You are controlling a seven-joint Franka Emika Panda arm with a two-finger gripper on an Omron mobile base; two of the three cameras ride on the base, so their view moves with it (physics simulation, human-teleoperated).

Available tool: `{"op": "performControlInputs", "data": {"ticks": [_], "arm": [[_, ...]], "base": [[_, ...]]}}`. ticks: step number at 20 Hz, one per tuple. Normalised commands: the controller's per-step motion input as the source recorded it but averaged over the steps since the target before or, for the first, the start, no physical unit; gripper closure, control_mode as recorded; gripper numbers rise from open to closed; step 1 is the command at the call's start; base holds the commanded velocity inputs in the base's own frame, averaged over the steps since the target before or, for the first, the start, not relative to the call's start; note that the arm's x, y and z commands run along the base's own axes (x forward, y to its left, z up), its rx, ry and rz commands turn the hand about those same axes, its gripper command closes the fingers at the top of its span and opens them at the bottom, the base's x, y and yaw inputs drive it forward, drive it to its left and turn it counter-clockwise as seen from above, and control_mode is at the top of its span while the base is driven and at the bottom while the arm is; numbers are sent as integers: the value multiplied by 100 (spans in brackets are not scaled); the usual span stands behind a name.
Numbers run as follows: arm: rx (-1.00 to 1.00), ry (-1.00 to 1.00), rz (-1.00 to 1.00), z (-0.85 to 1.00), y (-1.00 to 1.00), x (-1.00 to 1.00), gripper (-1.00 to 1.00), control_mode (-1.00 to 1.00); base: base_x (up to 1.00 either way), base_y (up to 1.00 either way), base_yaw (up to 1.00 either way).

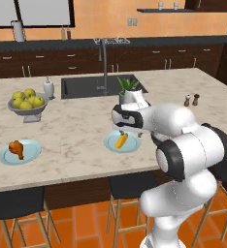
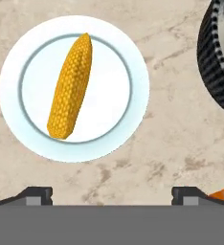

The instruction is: Pick the chicken drumstick and corn from their plates and place them in the bowl. Then put the bowl in the fridge.

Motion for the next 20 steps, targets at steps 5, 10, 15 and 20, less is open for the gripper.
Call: {"op": "performControlInputs", "data": {"ticks": [5, 10, 15, 20], "arm": [[0, 5, 0, -40, 5, 37, -100, -100], [0, 4, 0, -27, 17, 51, -100, -100], [0, 5, 0, -43, 12, 50, -100, -100], [0, 5, 0, -47, 2, 42, -100, -100]], "base": [[0, 0, 0], [0, 0, 0], [0, 0, 0], [0, 0, 0]]}}
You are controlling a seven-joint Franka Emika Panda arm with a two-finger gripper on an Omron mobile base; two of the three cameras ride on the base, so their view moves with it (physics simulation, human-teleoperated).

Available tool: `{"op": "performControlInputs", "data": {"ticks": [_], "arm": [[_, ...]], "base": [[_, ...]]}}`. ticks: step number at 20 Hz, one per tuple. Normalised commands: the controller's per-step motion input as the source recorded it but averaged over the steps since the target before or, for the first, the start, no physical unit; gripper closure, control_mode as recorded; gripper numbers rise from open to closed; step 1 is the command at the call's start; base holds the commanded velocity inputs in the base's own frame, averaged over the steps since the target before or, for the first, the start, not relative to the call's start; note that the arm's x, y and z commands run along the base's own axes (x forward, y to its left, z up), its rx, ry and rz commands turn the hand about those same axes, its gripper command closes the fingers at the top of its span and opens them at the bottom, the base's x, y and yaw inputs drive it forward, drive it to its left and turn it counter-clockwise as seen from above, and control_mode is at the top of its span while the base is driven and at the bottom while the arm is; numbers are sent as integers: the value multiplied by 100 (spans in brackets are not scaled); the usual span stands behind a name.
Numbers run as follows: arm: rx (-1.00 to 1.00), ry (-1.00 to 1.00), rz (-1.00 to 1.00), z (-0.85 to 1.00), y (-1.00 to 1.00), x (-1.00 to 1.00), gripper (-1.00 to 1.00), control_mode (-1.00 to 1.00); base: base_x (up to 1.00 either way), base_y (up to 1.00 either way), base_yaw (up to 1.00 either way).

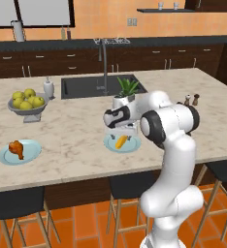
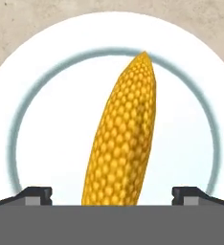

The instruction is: Pick the chicken drumstick and corn from their plates and place them in the bowl. Then put the bowl in the fridge.

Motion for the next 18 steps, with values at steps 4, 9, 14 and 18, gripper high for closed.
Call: {"op": "performControlInputs", "data": {"ticks": [4, 9, 14, 18], "arm": [[0, 0, 0, -29, 0, 27, -100, -100], [0, 1, 0, -52, 1, 3, 100, -100], [0, 0, 0, -39, -3, -17, 100, -100], [1, 0, -2, 17, -26, -73, 100, -100]], "base": [[0, 0, 0], [0, 0, 0], [0, 0, 0], [0, 0, 0]]}}
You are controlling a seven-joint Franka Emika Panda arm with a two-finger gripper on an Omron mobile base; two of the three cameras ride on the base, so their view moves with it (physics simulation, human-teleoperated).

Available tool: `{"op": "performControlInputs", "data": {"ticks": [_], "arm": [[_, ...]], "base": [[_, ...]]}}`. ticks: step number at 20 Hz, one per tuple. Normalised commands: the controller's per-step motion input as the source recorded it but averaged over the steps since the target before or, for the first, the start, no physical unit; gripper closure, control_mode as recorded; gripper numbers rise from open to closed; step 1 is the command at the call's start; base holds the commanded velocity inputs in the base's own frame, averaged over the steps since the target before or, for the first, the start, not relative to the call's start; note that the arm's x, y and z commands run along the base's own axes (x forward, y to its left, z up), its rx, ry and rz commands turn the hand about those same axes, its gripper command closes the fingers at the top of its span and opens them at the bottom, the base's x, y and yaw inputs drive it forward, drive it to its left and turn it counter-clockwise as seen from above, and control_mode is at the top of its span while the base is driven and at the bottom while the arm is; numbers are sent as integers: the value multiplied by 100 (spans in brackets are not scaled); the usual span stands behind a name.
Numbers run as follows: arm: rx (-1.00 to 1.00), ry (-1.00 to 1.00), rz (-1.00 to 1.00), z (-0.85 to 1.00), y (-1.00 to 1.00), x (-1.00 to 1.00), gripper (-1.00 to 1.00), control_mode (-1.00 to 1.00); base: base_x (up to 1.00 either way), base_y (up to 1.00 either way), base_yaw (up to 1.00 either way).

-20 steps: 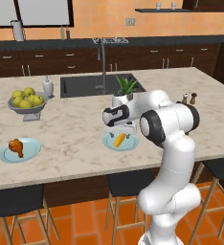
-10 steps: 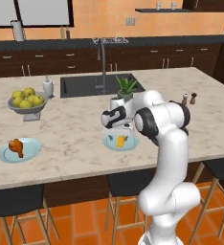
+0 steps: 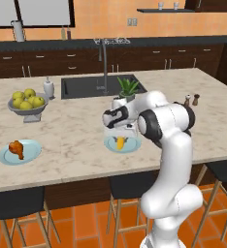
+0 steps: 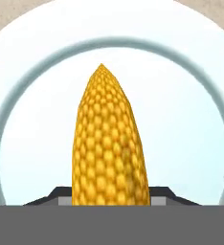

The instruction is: Pick the chicken drumstick and corn from their plates and place them in the bowl. Then put the bowl in the fridge.

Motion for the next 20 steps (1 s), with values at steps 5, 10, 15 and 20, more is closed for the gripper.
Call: {"op": "performControlInputs", "data": {"ticks": [5, 10, 15, 20], "arm": [[0, -4, 0, 87, -38, -94, 100, -100], [0, 0, 0, 81, -81, -88, 100, -100], [0, 0, 0, 59, -96, -55, 100, -100], [0, 0, 0, 46, -97, -24, 100, -100]], "base": [[0, 0, 0], [0, 0, 0], [0, 0, 0], [0, 0, 0]]}}
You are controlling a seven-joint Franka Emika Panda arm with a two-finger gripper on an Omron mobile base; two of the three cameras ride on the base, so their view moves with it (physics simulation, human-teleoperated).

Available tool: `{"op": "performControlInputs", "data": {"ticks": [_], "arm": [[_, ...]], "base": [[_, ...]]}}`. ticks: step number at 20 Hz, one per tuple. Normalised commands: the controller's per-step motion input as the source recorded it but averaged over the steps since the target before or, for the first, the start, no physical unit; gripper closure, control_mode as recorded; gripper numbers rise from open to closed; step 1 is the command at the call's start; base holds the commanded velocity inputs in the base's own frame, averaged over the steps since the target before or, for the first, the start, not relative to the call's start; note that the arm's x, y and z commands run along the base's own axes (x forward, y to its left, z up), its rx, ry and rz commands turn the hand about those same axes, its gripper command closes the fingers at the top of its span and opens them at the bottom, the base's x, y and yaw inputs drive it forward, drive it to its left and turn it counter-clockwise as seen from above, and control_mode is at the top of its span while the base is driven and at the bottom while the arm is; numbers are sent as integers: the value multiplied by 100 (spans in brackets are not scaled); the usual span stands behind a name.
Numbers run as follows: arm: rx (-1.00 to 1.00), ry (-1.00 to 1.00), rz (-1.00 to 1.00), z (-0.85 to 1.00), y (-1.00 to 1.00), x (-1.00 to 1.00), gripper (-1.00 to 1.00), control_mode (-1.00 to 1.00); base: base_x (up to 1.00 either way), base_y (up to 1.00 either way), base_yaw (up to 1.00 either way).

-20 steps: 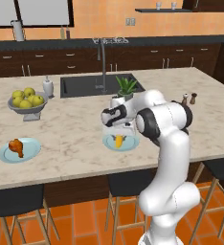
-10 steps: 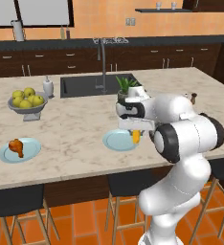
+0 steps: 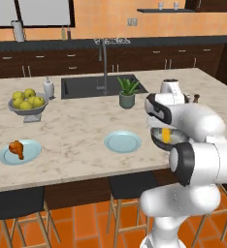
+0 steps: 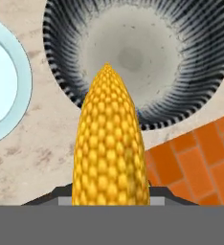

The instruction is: Pick the chicken drumstick and corn from their plates and place them in the bowl. Then put the bowl in the fridge.

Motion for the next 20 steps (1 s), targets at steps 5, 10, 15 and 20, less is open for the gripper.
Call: {"op": "performControlInputs", "data": {"ticks": [5, 10, 15, 20], "arm": [[3, 8, 0, -1, -85, 49, 100, -100], [6, 10, 1, -18, -55, 90, 100, -100], [11, 5, 0, -37, -22, 62, 100, -100], [0, 5, 0, -44, 18, 27, 100, -100]], "base": [[0, 0, 0], [0, 0, 0], [0, 0, 0], [0, 0, 0]]}}
